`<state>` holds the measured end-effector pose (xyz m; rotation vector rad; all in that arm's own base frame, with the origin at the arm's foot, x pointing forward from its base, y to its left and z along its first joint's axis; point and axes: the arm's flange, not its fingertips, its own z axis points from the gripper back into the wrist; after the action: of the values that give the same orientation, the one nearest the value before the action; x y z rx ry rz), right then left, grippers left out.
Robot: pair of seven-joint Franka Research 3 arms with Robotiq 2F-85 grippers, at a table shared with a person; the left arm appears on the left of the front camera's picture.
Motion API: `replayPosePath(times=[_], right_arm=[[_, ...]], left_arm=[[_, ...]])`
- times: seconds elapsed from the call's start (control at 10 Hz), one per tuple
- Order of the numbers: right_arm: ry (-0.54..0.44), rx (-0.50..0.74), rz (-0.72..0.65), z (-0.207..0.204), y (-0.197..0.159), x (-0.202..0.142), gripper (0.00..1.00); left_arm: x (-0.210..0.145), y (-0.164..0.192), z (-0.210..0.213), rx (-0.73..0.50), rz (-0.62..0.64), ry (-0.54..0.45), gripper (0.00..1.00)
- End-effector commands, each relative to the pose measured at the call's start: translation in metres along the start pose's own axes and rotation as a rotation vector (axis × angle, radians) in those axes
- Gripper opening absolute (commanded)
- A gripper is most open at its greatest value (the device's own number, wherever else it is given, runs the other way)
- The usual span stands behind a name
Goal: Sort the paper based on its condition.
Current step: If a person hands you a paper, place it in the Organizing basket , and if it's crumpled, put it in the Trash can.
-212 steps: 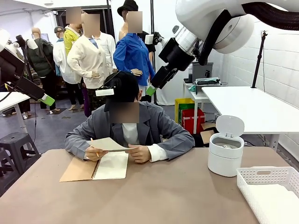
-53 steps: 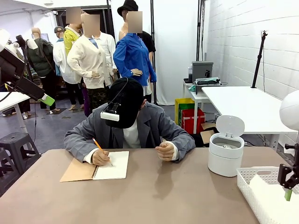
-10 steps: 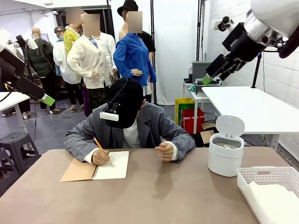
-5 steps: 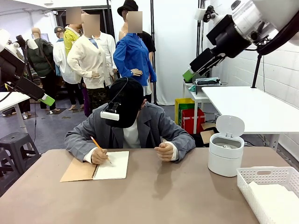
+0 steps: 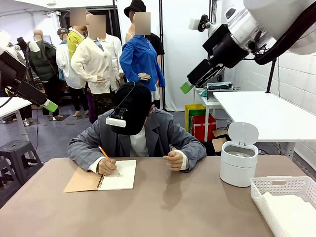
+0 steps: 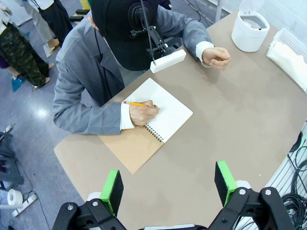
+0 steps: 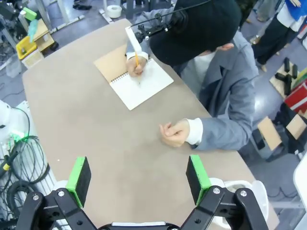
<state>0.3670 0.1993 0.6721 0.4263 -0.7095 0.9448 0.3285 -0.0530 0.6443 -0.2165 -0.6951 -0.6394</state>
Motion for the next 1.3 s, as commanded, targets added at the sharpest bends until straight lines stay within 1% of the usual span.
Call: replayPosePath(times=[0.0, 0.7, 0.8, 1.1, 1.2], right_arm=[[-0.015, 0.000, 0.003, 0.008, -0.001, -0.001, 1.00], [-0.013, -0.010, 0.001, 0.009, 0.000, 0.000, 1.00], [0.038, 0.005, 0.009, 0.000, 0.006, 0.004, 1.00], [0.121, -0.041, 0.034, -0.018, 0.025, 0.015, 1.00], [0.160, -0.081, 0.032, -0.025, 0.031, 0.015, 1.00]], left_arm=[[-0.001, 0.000, 0.000, 0.001, -0.003, 0.000, 1.00], [-0.001, 0.000, 0.000, 0.001, -0.003, 0.000, 1.00], [-0.001, 0.000, 0.000, 0.001, -0.003, 0.000, 1.00], [-0.001, 0.000, 0.000, 0.001, -0.003, 0.000, 1.00], [-0.001, 0.000, 0.000, 0.001, -0.003, 0.000, 1.00]])
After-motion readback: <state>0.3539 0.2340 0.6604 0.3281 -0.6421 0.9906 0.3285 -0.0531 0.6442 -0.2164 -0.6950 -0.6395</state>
